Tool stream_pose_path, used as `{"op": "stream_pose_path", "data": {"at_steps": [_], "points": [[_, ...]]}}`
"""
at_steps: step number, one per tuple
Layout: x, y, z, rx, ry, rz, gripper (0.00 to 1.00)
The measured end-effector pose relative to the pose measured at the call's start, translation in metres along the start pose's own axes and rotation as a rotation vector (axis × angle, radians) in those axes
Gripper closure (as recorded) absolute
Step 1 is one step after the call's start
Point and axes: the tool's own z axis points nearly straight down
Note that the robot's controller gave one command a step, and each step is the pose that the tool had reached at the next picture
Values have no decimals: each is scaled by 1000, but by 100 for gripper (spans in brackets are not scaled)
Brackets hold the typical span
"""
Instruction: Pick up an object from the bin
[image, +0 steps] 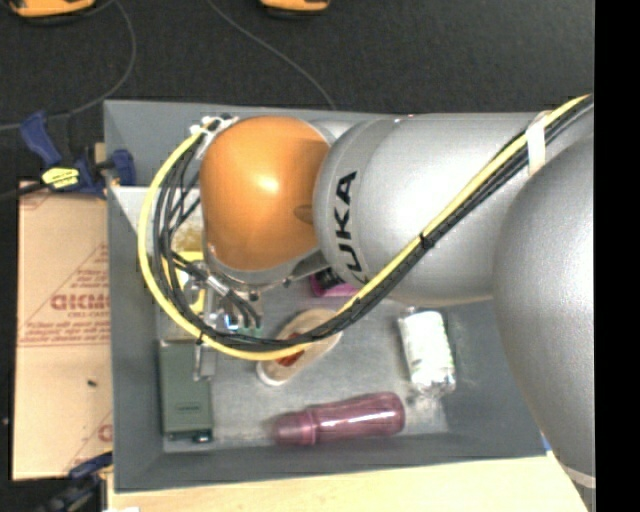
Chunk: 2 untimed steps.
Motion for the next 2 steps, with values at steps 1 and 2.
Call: {"op": "stream_pose_path", "data": {"at_steps": [1, 2], "points": [[-8, -53, 66, 1, 0, -115, 0], [5, -71, 91, 1, 3, -26, 0]]}}
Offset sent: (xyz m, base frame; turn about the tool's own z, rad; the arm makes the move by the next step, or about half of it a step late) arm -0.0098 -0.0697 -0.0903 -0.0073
